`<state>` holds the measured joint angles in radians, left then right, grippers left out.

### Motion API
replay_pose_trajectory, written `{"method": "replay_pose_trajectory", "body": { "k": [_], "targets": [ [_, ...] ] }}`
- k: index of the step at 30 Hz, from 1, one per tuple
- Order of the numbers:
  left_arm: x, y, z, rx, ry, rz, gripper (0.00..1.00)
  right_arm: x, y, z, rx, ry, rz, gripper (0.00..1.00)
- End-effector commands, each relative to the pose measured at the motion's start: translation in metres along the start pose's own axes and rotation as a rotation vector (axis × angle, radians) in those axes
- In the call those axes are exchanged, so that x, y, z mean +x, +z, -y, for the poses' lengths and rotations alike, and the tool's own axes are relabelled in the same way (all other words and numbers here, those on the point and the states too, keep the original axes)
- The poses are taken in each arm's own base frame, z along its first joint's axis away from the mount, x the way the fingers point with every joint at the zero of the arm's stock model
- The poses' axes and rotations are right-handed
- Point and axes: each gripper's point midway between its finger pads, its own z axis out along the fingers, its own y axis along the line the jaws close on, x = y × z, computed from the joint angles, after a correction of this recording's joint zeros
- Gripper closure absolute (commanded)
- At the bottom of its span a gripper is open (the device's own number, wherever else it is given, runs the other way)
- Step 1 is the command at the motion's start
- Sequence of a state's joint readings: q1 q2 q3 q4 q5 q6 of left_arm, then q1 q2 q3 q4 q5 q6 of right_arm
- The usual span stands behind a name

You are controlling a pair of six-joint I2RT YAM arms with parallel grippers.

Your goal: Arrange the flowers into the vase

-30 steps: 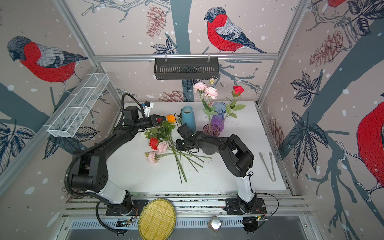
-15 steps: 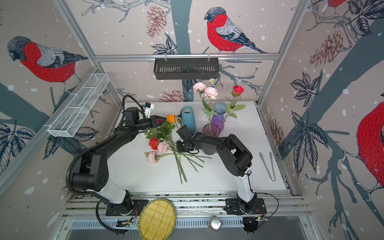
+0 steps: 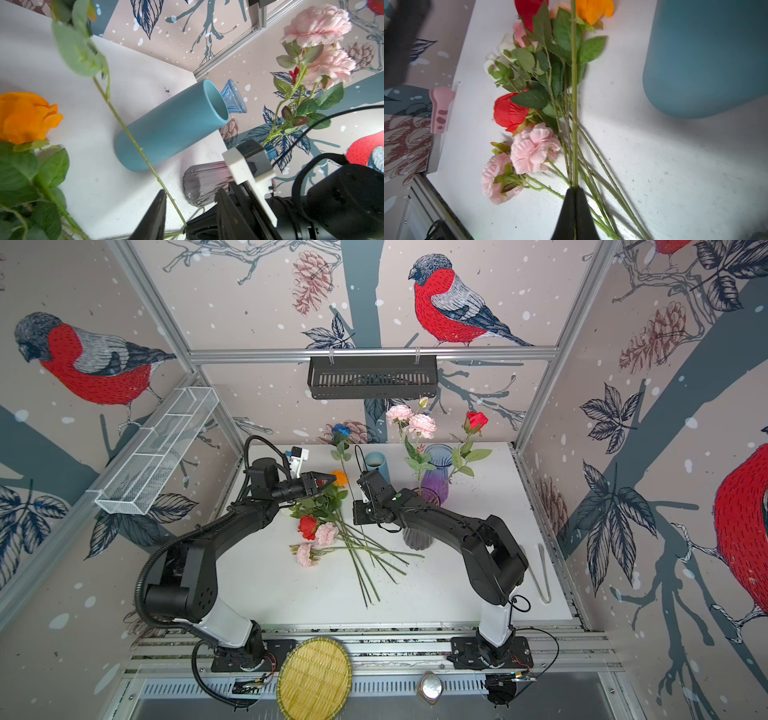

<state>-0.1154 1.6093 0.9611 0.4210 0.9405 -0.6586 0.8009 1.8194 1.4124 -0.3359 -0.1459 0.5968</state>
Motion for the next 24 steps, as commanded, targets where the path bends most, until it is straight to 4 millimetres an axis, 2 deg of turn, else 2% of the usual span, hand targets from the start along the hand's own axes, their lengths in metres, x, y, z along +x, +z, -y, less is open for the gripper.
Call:
{"method": "replay_pose_trajectory", "body": {
  "k": [1, 6, 11, 17, 19, 20, 21, 22, 24],
  "targets": [
    [-0.009, 0.001, 0.027, 0.132, 0.045, 0.025, 0.6, -0.017, -0.017, -0.012, -0.024, -0.034, 0.053, 0.97],
    [-0.008, 0.0, 0.045, 0.246, 0.029, 0.04, 0.6, -0.026, -0.038, -0.046, -0.129, -0.085, 0.095, 0.97],
    [-0.008, -0.003, 0.055, 0.337, -0.016, 0.048, 0.62, -0.024, -0.046, -0.067, -0.186, -0.117, 0.103, 0.98],
    [-0.011, -0.006, 0.053, 0.349, -0.033, 0.063, 0.8, -0.017, -0.041, -0.075, -0.178, -0.142, 0.085, 0.98],
    [-0.014, -0.008, 0.051, 0.336, -0.025, 0.072, 0.9, -0.015, -0.04, -0.073, -0.171, -0.141, 0.08, 0.98],
    [-0.015, -0.009, 0.051, 0.329, -0.018, 0.075, 1.0, -0.014, -0.04, -0.072, -0.166, -0.139, 0.079, 0.98],
    [-0.015, -0.01, 0.051, 0.327, -0.011, 0.072, 1.0, -0.014, -0.04, -0.07, -0.16, -0.138, 0.079, 0.97],
    [-0.015, -0.011, 0.053, 0.33, 0.002, 0.072, 1.0, -0.014, -0.041, -0.068, -0.153, -0.138, 0.082, 0.93],
    [-0.017, -0.015, 0.062, 0.339, 0.041, 0.08, 1.0, -0.017, -0.047, -0.065, -0.135, -0.146, 0.097, 0.75]
  ]
}}
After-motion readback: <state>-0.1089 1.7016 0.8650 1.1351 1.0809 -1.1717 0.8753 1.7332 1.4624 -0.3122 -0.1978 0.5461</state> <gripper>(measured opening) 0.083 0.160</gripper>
